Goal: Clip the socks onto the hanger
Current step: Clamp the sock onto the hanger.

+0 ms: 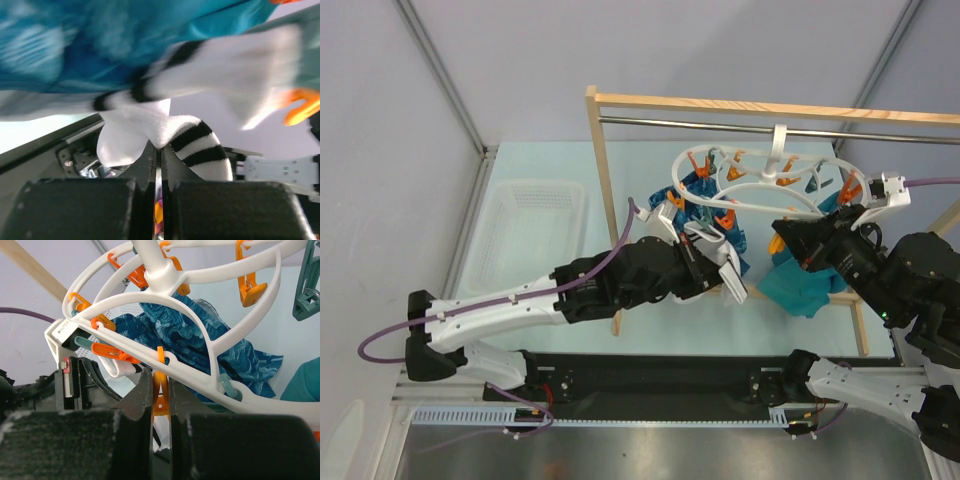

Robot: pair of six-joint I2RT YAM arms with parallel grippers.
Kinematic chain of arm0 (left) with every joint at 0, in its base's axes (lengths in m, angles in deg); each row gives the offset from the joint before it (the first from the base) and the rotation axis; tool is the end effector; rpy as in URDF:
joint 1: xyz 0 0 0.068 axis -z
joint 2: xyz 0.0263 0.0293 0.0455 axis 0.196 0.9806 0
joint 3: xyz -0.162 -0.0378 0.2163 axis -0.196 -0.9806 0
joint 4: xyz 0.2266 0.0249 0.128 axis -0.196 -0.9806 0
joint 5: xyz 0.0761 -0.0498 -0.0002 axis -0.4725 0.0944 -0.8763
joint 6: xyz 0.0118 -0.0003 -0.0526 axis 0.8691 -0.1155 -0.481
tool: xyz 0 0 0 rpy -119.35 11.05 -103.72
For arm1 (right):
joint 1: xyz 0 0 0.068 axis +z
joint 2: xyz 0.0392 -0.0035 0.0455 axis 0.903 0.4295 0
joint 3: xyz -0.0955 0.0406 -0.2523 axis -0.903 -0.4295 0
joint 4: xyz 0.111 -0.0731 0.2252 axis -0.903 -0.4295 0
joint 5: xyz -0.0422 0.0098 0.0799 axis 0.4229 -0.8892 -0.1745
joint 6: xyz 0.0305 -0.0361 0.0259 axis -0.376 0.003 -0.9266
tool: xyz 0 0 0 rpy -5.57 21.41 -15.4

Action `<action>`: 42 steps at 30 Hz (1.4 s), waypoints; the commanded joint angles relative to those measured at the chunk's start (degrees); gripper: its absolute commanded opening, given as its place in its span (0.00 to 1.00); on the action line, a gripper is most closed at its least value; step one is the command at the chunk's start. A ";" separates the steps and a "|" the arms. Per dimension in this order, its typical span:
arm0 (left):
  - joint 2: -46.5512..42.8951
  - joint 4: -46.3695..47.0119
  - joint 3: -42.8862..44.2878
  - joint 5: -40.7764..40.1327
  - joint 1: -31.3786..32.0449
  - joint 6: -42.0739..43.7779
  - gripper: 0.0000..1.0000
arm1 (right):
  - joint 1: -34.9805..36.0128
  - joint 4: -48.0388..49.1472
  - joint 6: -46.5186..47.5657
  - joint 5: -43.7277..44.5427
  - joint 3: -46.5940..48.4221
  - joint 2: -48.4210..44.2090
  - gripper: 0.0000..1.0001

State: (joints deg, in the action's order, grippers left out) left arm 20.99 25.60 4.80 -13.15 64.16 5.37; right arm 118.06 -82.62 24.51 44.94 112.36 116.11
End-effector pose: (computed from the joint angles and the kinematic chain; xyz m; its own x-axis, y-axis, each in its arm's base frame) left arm 0.0857 -0.2904 0.3961 -0.8506 -0.3894 -0.3533 0.1603 0.4479 -0.8796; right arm 0.0486 0.0403 0.4997 -0.2540 0.2743 -0.9275 -0.4082 0.8389 0.3599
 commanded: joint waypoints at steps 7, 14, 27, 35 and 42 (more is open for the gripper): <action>4.08 0.78 7.84 0.25 0.39 -4.51 0.00 | 0.21 -1.58 -0.14 -4.34 -1.30 0.81 0.00; 5.31 2.45 8.90 -0.10 0.30 -5.04 0.00 | 0.21 -1.14 -0.31 -5.13 -1.21 0.72 0.00; 9.00 4.39 12.15 1.13 0.30 -5.83 0.00 | 0.21 -0.18 -1.02 -6.89 -1.91 0.11 0.00; 11.73 1.75 15.75 2.63 -0.05 -8.64 0.00 | 0.21 0.00 -1.02 -7.85 -1.82 -0.07 0.00; 13.31 -5.80 20.85 0.96 -0.05 -9.69 0.00 | 0.21 -0.26 -0.75 -7.33 -2.26 -0.16 0.00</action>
State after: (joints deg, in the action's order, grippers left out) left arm 33.73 22.95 21.45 -12.63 64.12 -3.42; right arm 117.79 -80.71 23.62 43.04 111.16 115.87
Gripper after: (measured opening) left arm 0.019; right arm 0.099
